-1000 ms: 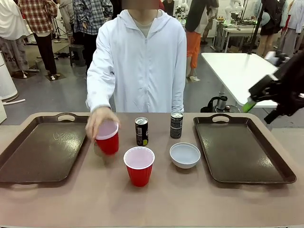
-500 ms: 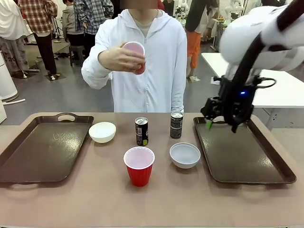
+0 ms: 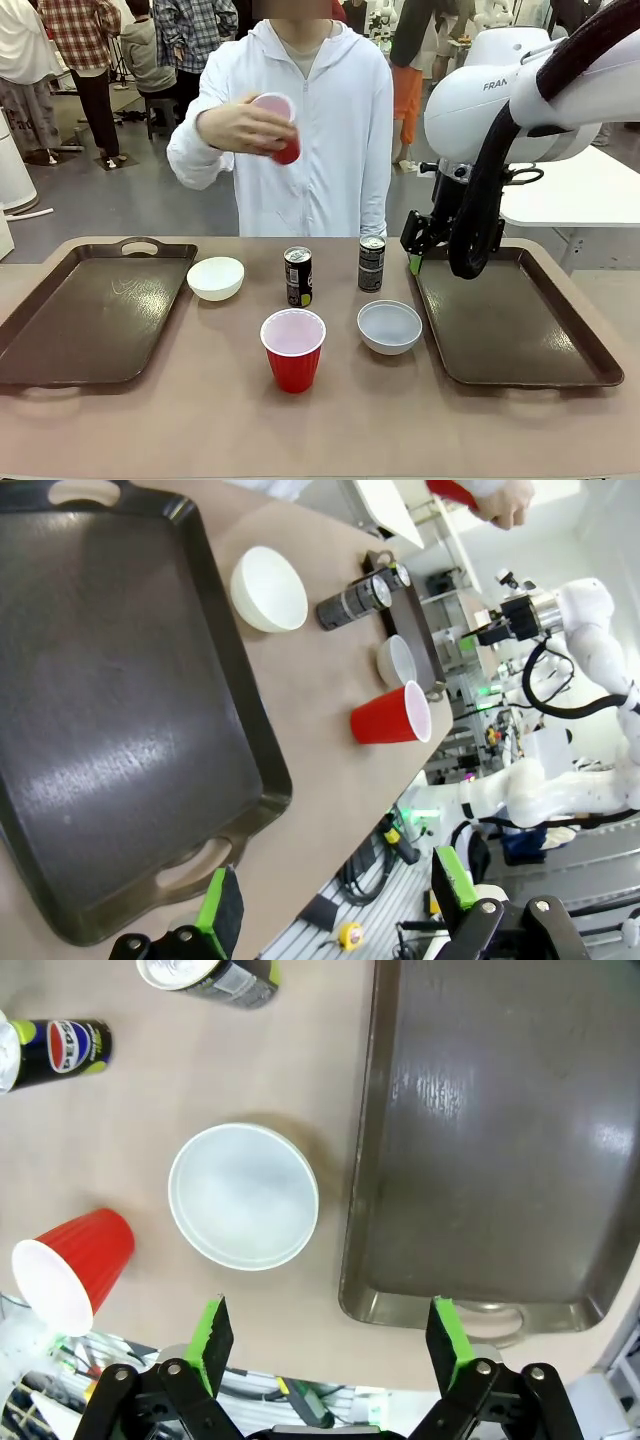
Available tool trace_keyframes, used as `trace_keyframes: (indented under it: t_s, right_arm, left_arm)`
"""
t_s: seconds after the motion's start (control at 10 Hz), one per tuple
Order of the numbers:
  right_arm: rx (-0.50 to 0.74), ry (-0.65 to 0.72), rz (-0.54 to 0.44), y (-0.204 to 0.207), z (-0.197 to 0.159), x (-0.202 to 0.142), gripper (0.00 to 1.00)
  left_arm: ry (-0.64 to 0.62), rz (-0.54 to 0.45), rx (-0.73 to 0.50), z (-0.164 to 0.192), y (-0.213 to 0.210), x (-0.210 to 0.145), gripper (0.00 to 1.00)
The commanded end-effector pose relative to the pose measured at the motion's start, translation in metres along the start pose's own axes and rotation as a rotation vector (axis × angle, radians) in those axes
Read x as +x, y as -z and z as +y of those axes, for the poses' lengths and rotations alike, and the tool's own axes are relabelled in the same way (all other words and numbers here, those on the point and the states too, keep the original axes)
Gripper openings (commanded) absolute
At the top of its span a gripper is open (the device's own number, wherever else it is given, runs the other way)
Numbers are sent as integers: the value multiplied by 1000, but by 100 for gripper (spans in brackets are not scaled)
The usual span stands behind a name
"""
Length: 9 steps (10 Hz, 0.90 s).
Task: Prepare tableware on both trays.
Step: Pick up a Picnic Bowl from the table and place it on a Handle tray.
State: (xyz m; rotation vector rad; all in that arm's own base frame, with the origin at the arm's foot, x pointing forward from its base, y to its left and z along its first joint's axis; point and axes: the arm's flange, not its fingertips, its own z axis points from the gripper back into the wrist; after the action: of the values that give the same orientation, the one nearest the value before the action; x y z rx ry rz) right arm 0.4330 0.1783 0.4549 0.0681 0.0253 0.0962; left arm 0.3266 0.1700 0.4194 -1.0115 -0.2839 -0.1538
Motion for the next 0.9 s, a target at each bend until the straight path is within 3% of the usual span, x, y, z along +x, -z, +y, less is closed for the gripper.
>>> trace_keyframes:
  t_s: [0.0,0.3,0.5,0.8]
  right_arm:
    - [10,5,15,-1,-3,0,100]
    - [2,8,6,0,-4,0,100]
    - [-23,-17,-8,45,12,14,100]
    - [-79,-20,20,81,32,20,100]
  left_arm:
    - [6,-8,-13,0,-1,-1,100]
    - [6,-8,-13,0,-1,-1,100]
    - [6,-8,-13,0,-1,-1,100]
    - [6,-8,-13,0,-1,-1,100]
